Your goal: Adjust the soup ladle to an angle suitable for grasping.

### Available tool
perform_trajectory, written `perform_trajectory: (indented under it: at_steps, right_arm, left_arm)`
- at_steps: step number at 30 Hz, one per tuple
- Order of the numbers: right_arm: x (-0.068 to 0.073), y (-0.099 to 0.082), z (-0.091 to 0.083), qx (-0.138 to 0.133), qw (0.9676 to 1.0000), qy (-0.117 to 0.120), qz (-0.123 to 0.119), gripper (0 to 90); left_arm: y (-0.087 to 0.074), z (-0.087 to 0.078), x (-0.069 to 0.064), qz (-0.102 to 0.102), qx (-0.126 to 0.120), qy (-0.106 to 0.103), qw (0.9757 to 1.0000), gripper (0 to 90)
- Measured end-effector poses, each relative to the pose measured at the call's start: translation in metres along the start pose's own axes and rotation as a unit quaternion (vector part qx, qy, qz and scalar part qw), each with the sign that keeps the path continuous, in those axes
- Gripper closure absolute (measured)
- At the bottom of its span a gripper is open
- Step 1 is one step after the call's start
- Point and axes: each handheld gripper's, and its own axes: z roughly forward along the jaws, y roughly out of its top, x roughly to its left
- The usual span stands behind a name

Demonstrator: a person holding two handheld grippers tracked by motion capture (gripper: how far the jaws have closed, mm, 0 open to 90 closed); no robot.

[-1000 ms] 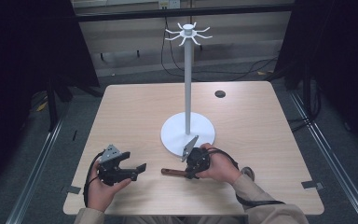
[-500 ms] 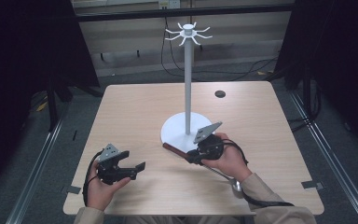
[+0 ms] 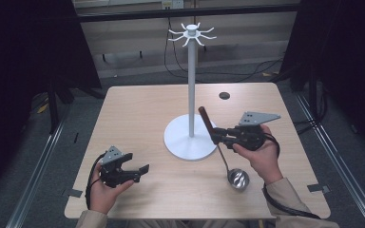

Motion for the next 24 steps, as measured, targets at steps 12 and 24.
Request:
perform_trajectory:
  at_steps: [12,24]
  right_arm:
    - [-0.008,-0.002,-0.018,-0.092,0.9952,-0.005,0.031,74.9]
    - [-0.006,0.028,-0.021,-0.123,0.9913,-0.04,0.023,74.7]
  left_arm:
    - [0.0,0.0,0.001,-0.001,-0.003,0.003,1.0,13.4]
    - [-0.001,0.002,0.002,-0.006,-0.003,-0.001,1.0,9.2]
